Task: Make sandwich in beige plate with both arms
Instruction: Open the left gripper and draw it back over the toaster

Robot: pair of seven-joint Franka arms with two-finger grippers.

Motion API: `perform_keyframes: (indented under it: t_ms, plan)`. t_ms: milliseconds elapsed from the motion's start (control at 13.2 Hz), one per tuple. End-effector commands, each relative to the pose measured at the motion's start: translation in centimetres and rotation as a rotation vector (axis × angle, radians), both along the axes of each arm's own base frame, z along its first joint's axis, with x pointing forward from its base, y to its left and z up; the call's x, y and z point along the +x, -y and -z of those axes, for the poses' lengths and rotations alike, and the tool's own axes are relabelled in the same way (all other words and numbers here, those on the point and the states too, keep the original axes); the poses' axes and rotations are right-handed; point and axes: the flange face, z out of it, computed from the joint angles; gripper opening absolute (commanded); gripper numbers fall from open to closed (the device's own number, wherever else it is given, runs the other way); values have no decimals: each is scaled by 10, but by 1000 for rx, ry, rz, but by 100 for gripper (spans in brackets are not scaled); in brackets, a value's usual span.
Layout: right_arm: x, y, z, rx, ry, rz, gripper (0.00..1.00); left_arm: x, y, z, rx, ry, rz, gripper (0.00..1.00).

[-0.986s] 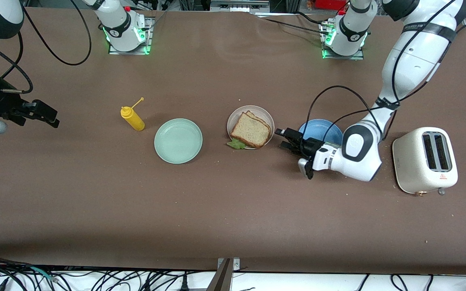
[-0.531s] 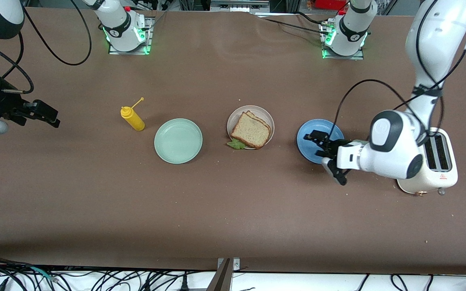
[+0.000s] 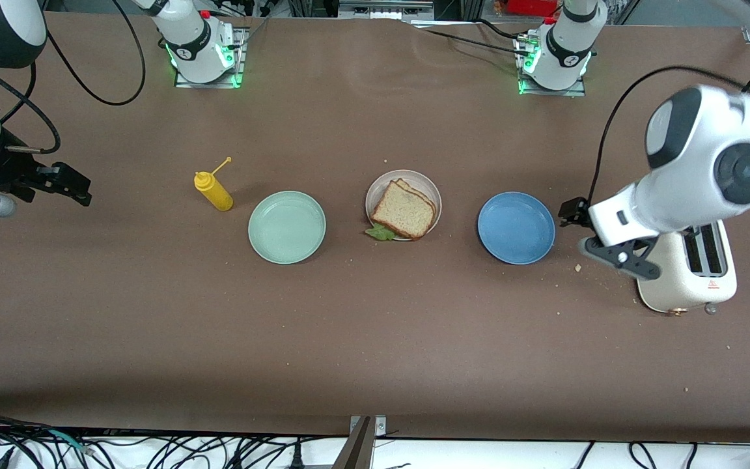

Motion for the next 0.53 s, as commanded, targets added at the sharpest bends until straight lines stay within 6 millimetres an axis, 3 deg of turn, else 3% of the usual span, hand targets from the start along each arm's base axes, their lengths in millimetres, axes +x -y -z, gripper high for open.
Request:
perform_keyframes:
  t_ms: [0, 76, 228, 455]
  plan:
    - [-2, -1, -4, -17, 3, -20, 100, -25, -7, -64, 63, 103, -87, 100]
    - [-3, -1, -5, -16, 2, -22, 100, -32, -17, -84, 52, 137, -108, 100]
    - [-4, -1, -7, -14, 1, -19, 100, -49, -17, -104, 6, 144, -131, 100]
    - [-2, -2, -5, -5, -1, -16, 100, -69, -15, -107, 5, 91, -137, 100]
